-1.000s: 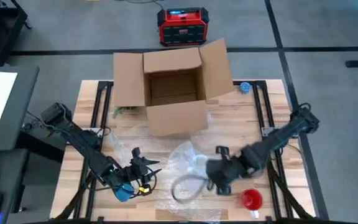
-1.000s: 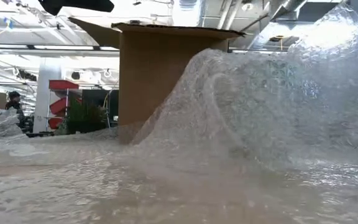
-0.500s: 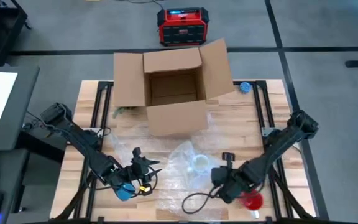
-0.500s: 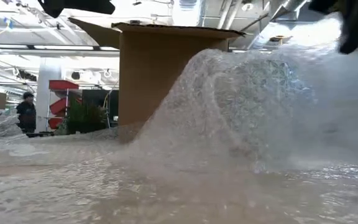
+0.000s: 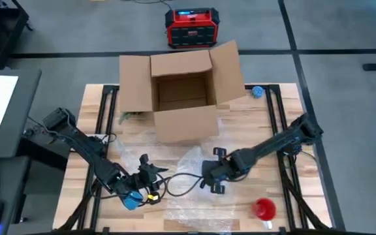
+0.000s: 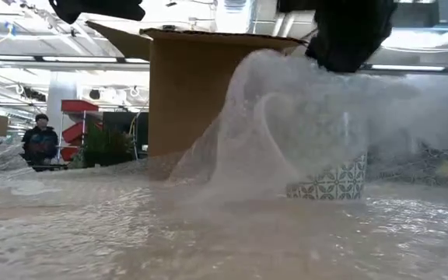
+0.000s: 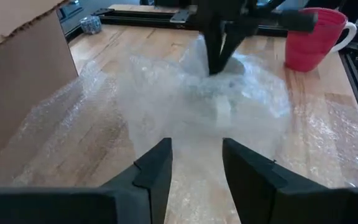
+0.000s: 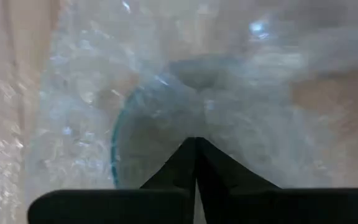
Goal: Wrap mug
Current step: Wrap the green patterned mug into the bubble wrap
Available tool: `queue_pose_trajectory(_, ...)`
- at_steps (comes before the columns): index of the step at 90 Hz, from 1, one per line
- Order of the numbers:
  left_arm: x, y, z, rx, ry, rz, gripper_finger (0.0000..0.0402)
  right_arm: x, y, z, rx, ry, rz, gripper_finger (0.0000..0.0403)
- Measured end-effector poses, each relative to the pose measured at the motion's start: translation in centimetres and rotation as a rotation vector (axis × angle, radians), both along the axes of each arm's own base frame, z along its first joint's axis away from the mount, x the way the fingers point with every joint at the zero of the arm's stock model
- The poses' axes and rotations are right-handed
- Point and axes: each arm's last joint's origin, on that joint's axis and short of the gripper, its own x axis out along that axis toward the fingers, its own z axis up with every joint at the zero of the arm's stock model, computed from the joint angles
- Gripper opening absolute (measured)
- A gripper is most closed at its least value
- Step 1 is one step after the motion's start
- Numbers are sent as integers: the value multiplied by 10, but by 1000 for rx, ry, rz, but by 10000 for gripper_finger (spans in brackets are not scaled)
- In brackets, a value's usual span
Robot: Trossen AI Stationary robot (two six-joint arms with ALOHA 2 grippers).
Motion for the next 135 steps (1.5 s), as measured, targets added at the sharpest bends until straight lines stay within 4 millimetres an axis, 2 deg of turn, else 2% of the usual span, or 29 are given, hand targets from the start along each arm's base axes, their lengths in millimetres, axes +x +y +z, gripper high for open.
queue_pose_trajectory(14, 0, 0, 0, -2, -1, 0, 123, 12, -10, -21, 56, 85, 10, 0)
queue_pose_trajectory(21, 0, 0, 0, -3, -1, 0, 123, 15, -13, -20, 79, 103, 10, 0)
queue_pose_trajectory(32, 0, 0, 0, -3, -2, -1, 123, 17, -14, -4, 86, 89, 12, 0)
queue_pose_trajectory(50, 0, 0, 0, -4, -2, 0, 123, 12, -13, 50, 99, 64, -10, 0)
queue_pose_trajectory(61, 0, 0, 0, -3, -1, 0, 123, 9, -9, 67, 100, 32, -9, 0)
queue_pose_trajectory(74, 0, 0, 0, -3, -1, 0, 123, 15, -2, 80, 80, -141, 24, 0)
queue_pose_trajectory(79, 0, 0, 0, -3, -1, 0, 123, 19, -2, 75, 84, -169, 39, 0)
queue_pose_trajectory(89, 0, 0, 0, -2, 0, -1, 123, 23, -9, 52, 83, -124, 19, 0)
queue_pose_trajectory(116, 0, 0, 0, -2, 1, -2, 123, 2, -34, -21, 123, 46, -142, 0)
queue_pose_trajectory(126, 0, 0, 0, -4, 0, -2, 123, 1, -37, -31, 192, 18, -134, 0)
queue_pose_trajectory(135, 0, -1, 0, -6, -2, -2, 123, 4, -37, -29, 202, 9, -130, 0)
